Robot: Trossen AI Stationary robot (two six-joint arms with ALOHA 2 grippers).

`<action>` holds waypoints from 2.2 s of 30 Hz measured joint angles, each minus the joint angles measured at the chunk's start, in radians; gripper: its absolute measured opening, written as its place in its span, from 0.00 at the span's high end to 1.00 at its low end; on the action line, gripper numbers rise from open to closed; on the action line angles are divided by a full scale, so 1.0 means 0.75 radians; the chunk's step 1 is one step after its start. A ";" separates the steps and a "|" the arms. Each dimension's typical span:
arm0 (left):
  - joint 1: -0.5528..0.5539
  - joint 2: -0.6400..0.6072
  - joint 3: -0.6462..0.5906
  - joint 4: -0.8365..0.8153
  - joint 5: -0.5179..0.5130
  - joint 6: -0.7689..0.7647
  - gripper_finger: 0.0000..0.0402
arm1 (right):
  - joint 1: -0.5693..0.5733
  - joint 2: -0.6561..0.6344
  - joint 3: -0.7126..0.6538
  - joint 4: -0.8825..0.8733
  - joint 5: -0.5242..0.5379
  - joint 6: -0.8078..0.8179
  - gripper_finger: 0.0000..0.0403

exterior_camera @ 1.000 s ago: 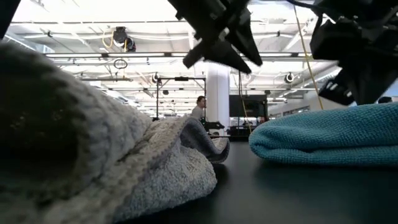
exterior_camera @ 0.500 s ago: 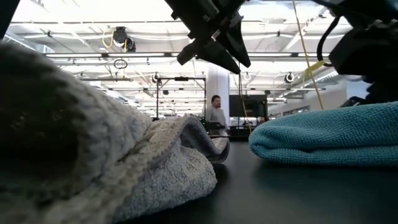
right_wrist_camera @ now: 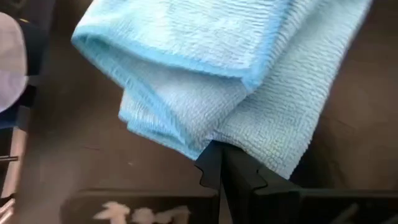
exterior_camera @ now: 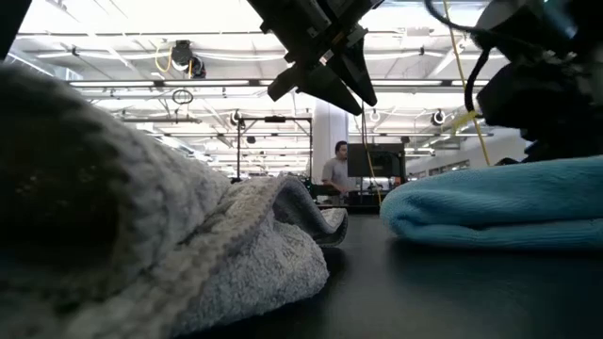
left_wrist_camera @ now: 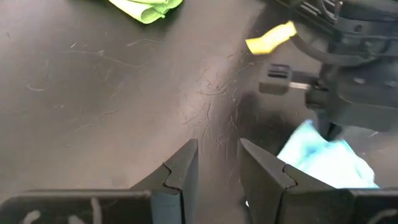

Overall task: Fold microfiber towels
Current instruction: Fold the blue microfiber towel

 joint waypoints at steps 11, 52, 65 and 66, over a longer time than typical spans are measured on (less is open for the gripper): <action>-0.001 0.000 0.000 -0.002 0.019 0.003 0.72 | -0.191 -0.003 0.002 -0.047 0.237 -0.285 1.00; 0.036 0.015 -0.001 -0.130 0.200 0.379 0.72 | -0.434 -0.392 -0.001 -0.402 0.101 0.177 0.92; 0.063 0.015 -0.001 -0.166 0.229 0.403 0.72 | -0.416 -0.307 -0.148 0.104 0.142 0.491 0.65; 0.063 0.015 -0.001 -0.165 0.228 0.403 0.72 | -0.422 -0.297 -0.148 0.111 0.143 0.493 0.65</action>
